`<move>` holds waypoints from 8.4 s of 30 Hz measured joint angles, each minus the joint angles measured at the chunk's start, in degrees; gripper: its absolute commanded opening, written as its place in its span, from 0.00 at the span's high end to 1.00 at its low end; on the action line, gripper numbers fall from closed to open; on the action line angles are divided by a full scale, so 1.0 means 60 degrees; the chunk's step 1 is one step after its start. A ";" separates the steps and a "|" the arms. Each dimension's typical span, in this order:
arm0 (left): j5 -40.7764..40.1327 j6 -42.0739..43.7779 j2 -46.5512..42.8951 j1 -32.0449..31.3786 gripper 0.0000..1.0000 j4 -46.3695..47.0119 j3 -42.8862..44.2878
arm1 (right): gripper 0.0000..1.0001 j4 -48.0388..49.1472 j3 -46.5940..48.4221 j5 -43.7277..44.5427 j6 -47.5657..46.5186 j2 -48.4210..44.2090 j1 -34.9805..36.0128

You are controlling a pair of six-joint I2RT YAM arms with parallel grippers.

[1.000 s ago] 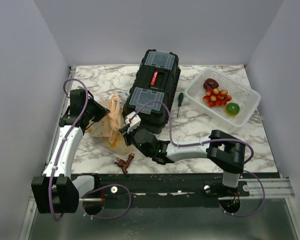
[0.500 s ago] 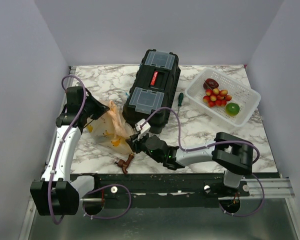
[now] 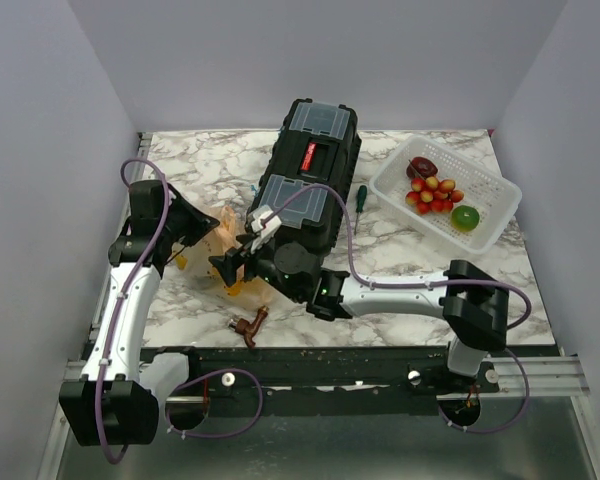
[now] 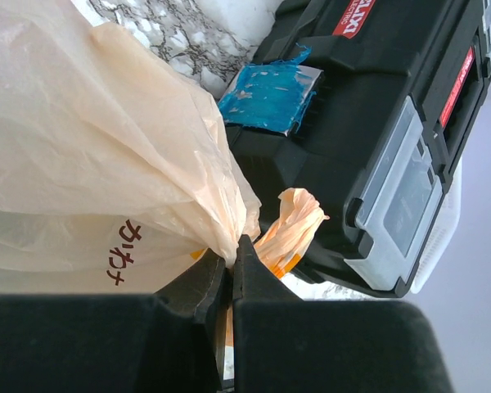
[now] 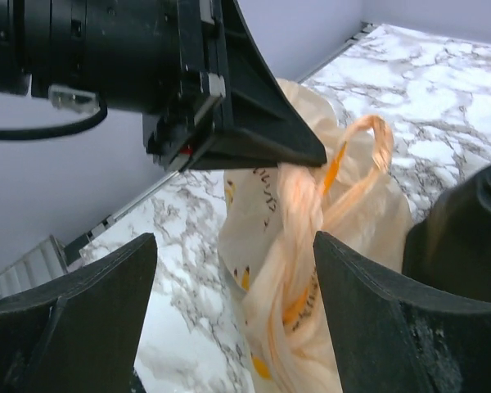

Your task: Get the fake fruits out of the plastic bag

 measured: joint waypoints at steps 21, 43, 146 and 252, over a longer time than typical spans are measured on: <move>-0.0670 -0.0033 0.0441 0.0000 1.00 -0.0688 0.0681 | 0.99 -0.0612 -0.1526 0.1027 0.0036 0.0204 0.0018; -0.1268 0.0732 -0.0361 0.0051 0.62 -0.0798 0.0124 | 0.99 0.1413 -0.4175 0.0699 0.1038 -0.1093 0.0018; -0.6976 0.6091 -0.5737 -0.3246 1.00 -0.2605 -0.0393 | 0.93 -0.6670 -0.1082 0.0987 0.2371 -0.2834 0.0044; -0.6863 -0.1140 -0.3534 -0.2969 0.95 -0.4124 -0.2069 | 0.87 -0.4969 0.3282 0.0178 0.1818 0.1370 -0.0612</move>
